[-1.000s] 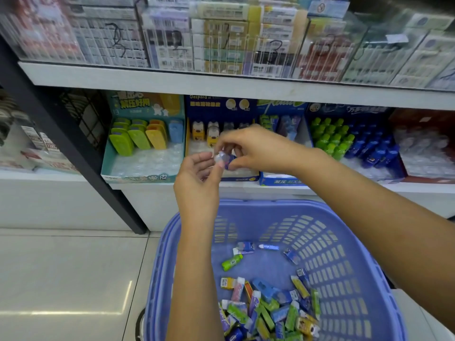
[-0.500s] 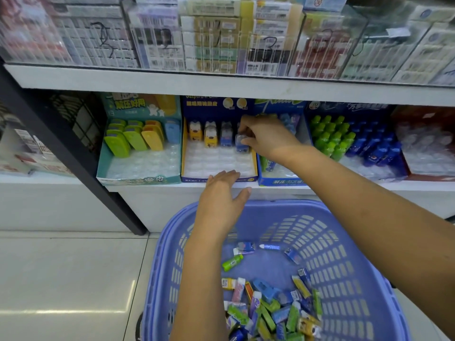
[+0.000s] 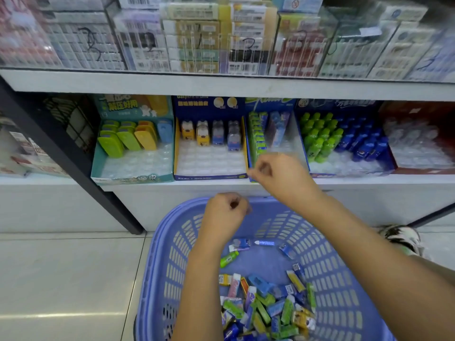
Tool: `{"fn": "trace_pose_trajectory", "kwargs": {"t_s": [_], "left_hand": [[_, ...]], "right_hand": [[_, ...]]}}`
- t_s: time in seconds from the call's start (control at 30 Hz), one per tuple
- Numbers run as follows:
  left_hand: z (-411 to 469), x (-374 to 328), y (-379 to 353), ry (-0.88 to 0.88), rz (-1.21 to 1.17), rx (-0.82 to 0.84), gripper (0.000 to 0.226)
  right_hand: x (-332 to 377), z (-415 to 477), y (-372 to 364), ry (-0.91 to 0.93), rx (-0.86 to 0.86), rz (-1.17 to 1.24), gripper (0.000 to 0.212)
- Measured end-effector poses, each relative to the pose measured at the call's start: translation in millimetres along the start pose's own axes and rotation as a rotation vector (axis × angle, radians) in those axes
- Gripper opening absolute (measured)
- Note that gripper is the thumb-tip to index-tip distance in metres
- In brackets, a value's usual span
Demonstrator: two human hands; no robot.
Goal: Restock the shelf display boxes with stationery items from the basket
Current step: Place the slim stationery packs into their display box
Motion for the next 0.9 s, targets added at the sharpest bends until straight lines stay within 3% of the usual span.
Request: {"fn": "trace_pose_trajectory", "kwargs": {"t_s": [0.13,0.2,0.27,0.33,0.5,0.63,0.83,0.9], "left_hand": [[2,42,-56,0.133,0.149,0.209,0.021],[-1,64,-84,0.191,0.204,0.294,0.024],[-5,84,-106,0.179,0.272,0.371,0.043],[-7,100,-124,0.149,0.327,0.391,0.052],[-13,126,-153,0.138,0.398,0.248,0.043],[-19,141,-163,0.286,0.362,0.110,0.022],[-18,146,-170,0.414,0.162,0.196,0.026],[-17,144,-168,0.426,0.120,0.218,0.022]], "right_hand": [[-79,-51,-47,-0.420,0.452,-0.163,0.027],[-119,-68,-82,-0.523,0.543,-0.225,0.017],[-154,-84,-117,-0.620,0.538,-0.194,0.042],[-176,-96,-139,-0.708,0.493,-0.131,0.049],[-214,-107,-166,-0.734,0.364,-0.188,0.044],[-230,-111,-173,-0.757,0.348,-0.206,0.040],[-225,-98,-166,-0.869,0.340,0.012,0.038],[-208,-89,-151,-0.859,0.405,0.101,0.013]]}}
Point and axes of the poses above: each hand's wrist, its own z-axis towards the middle knuckle, its own y-axis out of the back of the hand, x = y × z, the point moved 2 cm from there along z, towards the middle knuckle, and after that the axes turned 13 degrees about z, right-handed, at the moved point
